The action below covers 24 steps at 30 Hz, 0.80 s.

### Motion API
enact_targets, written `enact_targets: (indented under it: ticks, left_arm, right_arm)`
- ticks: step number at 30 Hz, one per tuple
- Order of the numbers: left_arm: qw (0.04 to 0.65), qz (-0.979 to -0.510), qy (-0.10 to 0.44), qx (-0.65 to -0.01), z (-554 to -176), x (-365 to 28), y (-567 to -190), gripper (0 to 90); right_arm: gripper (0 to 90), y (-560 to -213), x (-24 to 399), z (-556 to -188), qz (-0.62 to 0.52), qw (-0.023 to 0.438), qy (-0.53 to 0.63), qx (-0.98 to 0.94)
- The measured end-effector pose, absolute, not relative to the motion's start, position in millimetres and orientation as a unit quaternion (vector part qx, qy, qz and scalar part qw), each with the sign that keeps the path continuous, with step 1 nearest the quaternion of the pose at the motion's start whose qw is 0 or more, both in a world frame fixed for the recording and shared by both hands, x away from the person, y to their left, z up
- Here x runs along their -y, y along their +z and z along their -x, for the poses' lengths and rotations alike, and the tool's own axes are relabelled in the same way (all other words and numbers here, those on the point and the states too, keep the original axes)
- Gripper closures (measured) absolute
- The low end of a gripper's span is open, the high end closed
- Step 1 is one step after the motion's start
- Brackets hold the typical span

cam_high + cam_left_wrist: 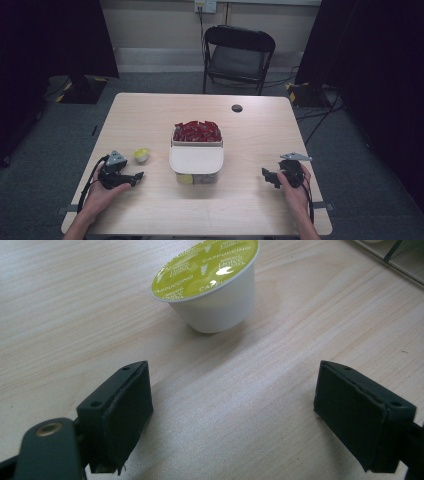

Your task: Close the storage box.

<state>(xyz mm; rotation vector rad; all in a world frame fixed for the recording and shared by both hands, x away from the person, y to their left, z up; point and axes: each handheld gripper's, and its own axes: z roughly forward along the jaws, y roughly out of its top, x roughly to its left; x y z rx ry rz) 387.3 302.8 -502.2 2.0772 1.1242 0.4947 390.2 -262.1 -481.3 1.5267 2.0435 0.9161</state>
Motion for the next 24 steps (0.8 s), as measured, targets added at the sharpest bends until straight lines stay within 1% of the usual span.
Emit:
enact_targets:
  ticks: [5, 8, 9, 13, 16, 24]
  left_arm:
    - [0.356, -0.804, 0.192, -0.435, -387, -303, -502, 15.1]
    - [0.356, -0.804, 0.192, -0.435, -387, -303, -502, 15.1]
    - [0.356, -0.804, 0.192, -0.436, -387, -303, -502, 15.1]
    - [0.356, -0.804, 0.192, -0.436, -387, -303, -502, 15.1]
    - [0.355, -0.804, 0.192, -0.437, -387, -303, -502, 15.0]
    - [0.355, -0.804, 0.192, -0.437, -387, -303, -502, 15.0]
  right_arm:
    - [15.0, -487, 263, -391, -0.552, 0.226, 0.302, -0.743]
    - [14.7, -493, 265, -392, -0.559, 0.218, 0.294, -0.744]
    - [14.2, -493, 264, -392, -0.556, 0.225, 0.288, -0.746]
    - [13.1, -495, 262, -392, -0.561, 0.232, 0.293, -0.739]
    - [9.7, -500, 261, -389, -0.556, 0.245, 0.311, -0.731]
    - [9.4, -501, 261, -389, -0.555, 0.245, 0.312, -0.731]
